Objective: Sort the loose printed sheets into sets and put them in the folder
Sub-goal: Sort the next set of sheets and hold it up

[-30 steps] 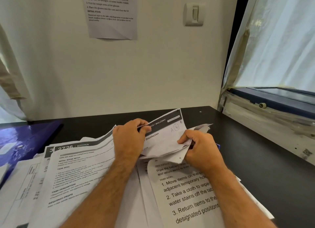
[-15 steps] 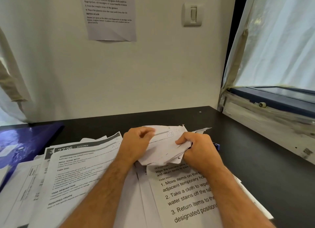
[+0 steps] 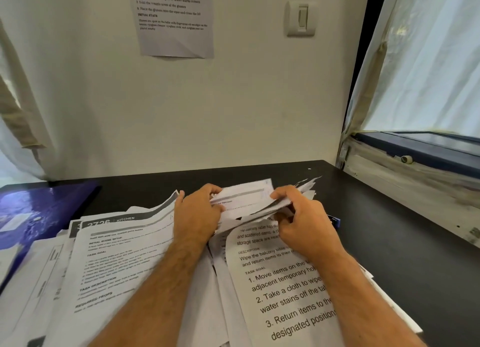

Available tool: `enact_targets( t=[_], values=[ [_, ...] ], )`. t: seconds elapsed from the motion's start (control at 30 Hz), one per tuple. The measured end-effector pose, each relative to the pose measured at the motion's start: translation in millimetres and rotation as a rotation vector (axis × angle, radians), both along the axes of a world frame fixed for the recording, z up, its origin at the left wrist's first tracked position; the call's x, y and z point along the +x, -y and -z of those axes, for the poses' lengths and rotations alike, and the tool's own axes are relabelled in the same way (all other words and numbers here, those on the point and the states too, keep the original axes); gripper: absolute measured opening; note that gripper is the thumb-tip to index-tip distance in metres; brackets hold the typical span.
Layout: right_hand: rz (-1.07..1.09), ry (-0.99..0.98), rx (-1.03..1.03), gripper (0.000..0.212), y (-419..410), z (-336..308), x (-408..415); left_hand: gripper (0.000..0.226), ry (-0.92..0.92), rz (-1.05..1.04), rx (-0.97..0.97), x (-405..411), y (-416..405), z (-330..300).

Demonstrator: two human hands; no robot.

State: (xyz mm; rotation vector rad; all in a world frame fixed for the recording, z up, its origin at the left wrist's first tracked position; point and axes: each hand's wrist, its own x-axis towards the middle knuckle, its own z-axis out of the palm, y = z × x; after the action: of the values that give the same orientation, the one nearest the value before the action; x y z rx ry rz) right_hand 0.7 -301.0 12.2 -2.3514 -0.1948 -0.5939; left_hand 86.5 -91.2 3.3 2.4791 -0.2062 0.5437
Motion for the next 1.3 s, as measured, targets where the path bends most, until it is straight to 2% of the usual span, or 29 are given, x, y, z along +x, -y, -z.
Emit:
enact_targets(
  t=[0.1, 0.23, 0.3, 0.37, 0.43, 0.5, 0.6, 0.67, 0.77, 0.87, 1.03, 1.1, 1.23, 1.3],
  values=[
    [-0.046, 0.038, 0.025, 0.048, -5.3, -3.2, 0.3, 0.013, 0.108, 0.055, -0.105, -4.6, 6.7, -10.8],
    [-0.084, 0.06, -0.044, 0.048, -17.5, -5.4, 1.7, 0.014, 0.066, 0.238, -0.285, -17.6, 21.8, -28.7],
    [-0.096, 0.07, -0.073, 0.041, -22.4, -4.5, 4.1, 0.009, -0.001, 0.362, -0.38, -22.9, 27.0, -29.8],
    [-0.1, 0.088, -0.073, 0.027, -24.5, -4.1, 6.8, 0.024, -0.025, 0.433, -0.391, -25.0, 29.2, -24.7],
    [-0.082, 0.075, -0.077, 0.019, -24.2, -4.2, 7.3, 0.049, -0.034, 0.417, -0.39, -22.6, 28.6, -16.5],
    [-0.061, 0.071, -0.081, 0.019, -23.1, -4.3, 7.9, 0.056, -0.08, 0.324, -0.467, -19.4, 24.6, -9.7],
    [-0.045, 0.071, -0.057, 0.019, -22.4, -4.5, 8.7, 0.027, -0.142, 0.193, -0.479, -9.0, 13.9, 2.1],
    [-0.048, 0.065, -0.062, 0.018, -23.6, -4.1, 9.1, 0.018, -0.153, 0.188, -0.526, -7.8, 9.4, 5.9],
    [-0.011, 0.048, -0.076, 0.016, -23.0, -5.5, 9.2, 0.017, -0.052, 0.181, -0.701, -10.1, 8.7, -0.4],
    [0.067, -0.011, -0.083, 0.019, -19.3, -8.1, 9.6, 0.006, 0.106, 0.141, -0.791, -15.3, 10.4, -10.0],
    [0.118, -0.068, -0.079, 0.021, -17.7, -6.7, 13.0, 0.008, 0.268, 0.13, -0.836, -28.5, 6.0, -24.8],
    [0.106, -0.042, -0.065, 0.031, -19.2, -5.6, 12.4, 0.012, 0.301, 0.146, -0.847, -35.3, 5.4, -33.2],
    [0.053, 0.032, 0.067, 0.063, -21.9, -14.0, 9.0, 0.016, 0.359, 0.206, -0.869, -47.2, 6.7, -59.1],
    [0.039, 0.094, 0.06, 0.064, -22.8, -26.7, 6.5, 0.022, 0.397, 0.247, -0.868, -53.4, 5.8, -78.4]
  ],
)
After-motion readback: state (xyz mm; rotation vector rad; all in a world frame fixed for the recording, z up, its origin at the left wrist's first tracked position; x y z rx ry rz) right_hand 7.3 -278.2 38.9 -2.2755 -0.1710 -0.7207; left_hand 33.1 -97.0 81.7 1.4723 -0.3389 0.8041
